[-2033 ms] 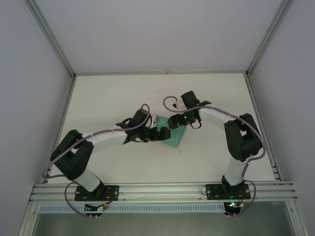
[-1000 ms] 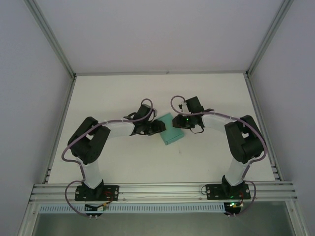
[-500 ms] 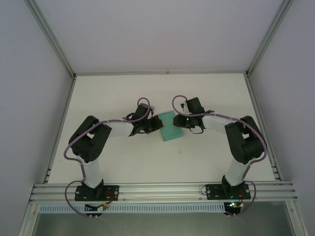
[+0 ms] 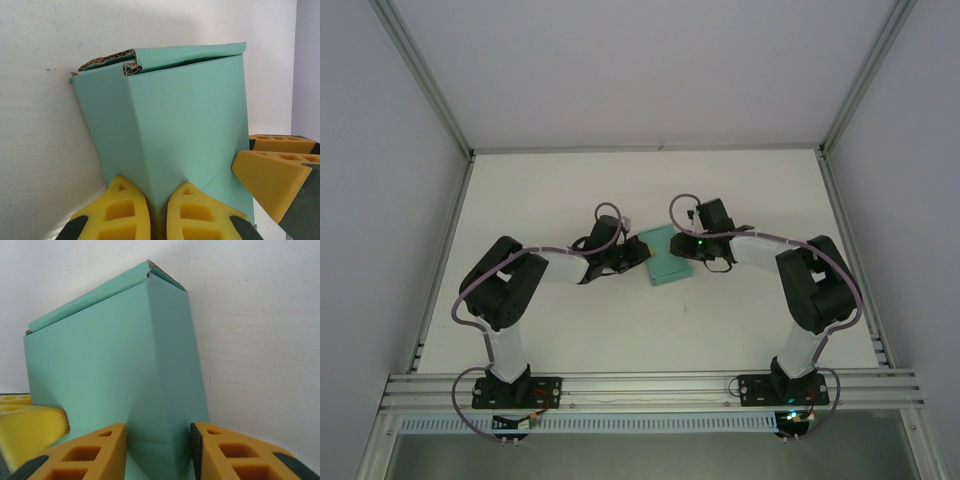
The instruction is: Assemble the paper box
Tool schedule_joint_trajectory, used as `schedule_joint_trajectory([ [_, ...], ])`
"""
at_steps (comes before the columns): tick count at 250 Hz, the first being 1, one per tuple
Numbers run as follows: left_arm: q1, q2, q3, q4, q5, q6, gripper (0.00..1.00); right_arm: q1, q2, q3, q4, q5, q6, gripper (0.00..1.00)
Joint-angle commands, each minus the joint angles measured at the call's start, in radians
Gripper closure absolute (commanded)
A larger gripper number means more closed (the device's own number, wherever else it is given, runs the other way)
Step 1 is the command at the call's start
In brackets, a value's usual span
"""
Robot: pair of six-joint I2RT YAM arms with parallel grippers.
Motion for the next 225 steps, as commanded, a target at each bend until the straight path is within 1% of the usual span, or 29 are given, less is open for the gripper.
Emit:
schedule_joint_trajectory([
  [1, -0.03, 0.026, -0.015, -0.068, 0.082, 0.015, 0.9, 0.074, 0.038, -0.002, -0.143, -0.056, -0.025, 0.57],
  [6, -0.03, 0.019, -0.014, -0.083, 0.079, 0.018, 0.87, 0.072, 0.038, 0.009, -0.157, -0.042, -0.032, 0.56],
  [22, -0.031, -0.012, -0.01, -0.124, 0.068, 0.034, 0.83, 0.067, 0.034, 0.048, -0.202, 0.0, -0.058, 0.53],
  [37, -0.033, -0.04, -0.006, -0.152, 0.06, 0.051, 0.73, 0.06, 0.034, 0.081, -0.231, 0.018, -0.081, 0.52],
  [46, -0.035, -0.057, -0.001, -0.179, 0.054, 0.059, 0.68, 0.055, 0.036, 0.1, -0.247, 0.025, -0.095, 0.51],
  [55, -0.037, -0.072, 0.004, -0.203, 0.048, 0.069, 0.62, 0.053, 0.037, 0.117, -0.261, 0.033, -0.108, 0.5],
  [69, -0.041, -0.095, 0.013, -0.242, 0.031, 0.085, 0.58, 0.049, 0.036, 0.143, -0.284, 0.047, -0.129, 0.48],
  [81, -0.043, -0.113, 0.022, -0.279, 0.013, 0.097, 0.5, 0.045, 0.036, 0.158, -0.297, 0.054, -0.141, 0.47],
  [95, -0.044, -0.131, 0.033, -0.32, -0.008, 0.112, 0.49, 0.039, 0.035, 0.176, -0.308, 0.056, -0.149, 0.45],
  [125, -0.045, -0.176, 0.045, -0.372, -0.055, 0.137, 0.36, 0.036, 0.033, 0.203, -0.319, 0.054, -0.167, 0.41],
  [149, -0.044, -0.215, 0.067, -0.434, -0.094, 0.169, 0.23, 0.032, 0.027, 0.225, -0.324, 0.058, -0.182, 0.38],
  [159, -0.045, -0.236, 0.073, -0.461, -0.113, 0.182, 0.15, 0.029, 0.024, 0.238, -0.329, 0.063, -0.189, 0.35],
  [165, -0.044, -0.251, 0.079, -0.477, -0.125, 0.195, 0.09, 0.026, 0.02, 0.247, -0.336, 0.07, -0.193, 0.32],
  [170, -0.045, -0.265, 0.084, -0.496, -0.142, 0.209, 0.01, 0.024, 0.017, 0.252, -0.339, 0.076, -0.196, 0.3],
  [177, -0.044, -0.287, 0.095, -0.528, -0.171, 0.229, 0.0, 0.019, 0.007, 0.257, -0.338, 0.082, -0.2, 0.29],
  [182, -0.044, -0.305, 0.103, -0.555, -0.197, 0.243, 0.0, 0.012, -0.002, 0.26, -0.336, 0.082, -0.206, 0.26],
  [191, -0.042, -0.339, 0.12, -0.607, -0.258, 0.278, 0.0, 0.004, -0.022, 0.266, -0.339, 0.08, -0.215, 0.15],
  [194, -0.042, -0.352, 0.126, -0.625, -0.281, 0.289, 0.0, 0.0, -0.03, 0.267, -0.339, 0.083, -0.218, 0.1],
  [197, -0.042, -0.365, 0.132, -0.641, -0.307, 0.3, 0.0, -0.003, -0.041, 0.267, -0.338, 0.086, -0.219, 0.03],
  [199, -0.041, -0.375, 0.136, -0.651, -0.323, 0.307, 0.0, -0.006, -0.047, 0.267, -0.337, 0.09, -0.221, 0.01],
  [225, -0.018, -0.514, 0.15, -0.758, -0.548, 0.392, 0.0, -0.038, -0.156, 0.249, -0.332, 0.122, -0.255, 0.0],
])
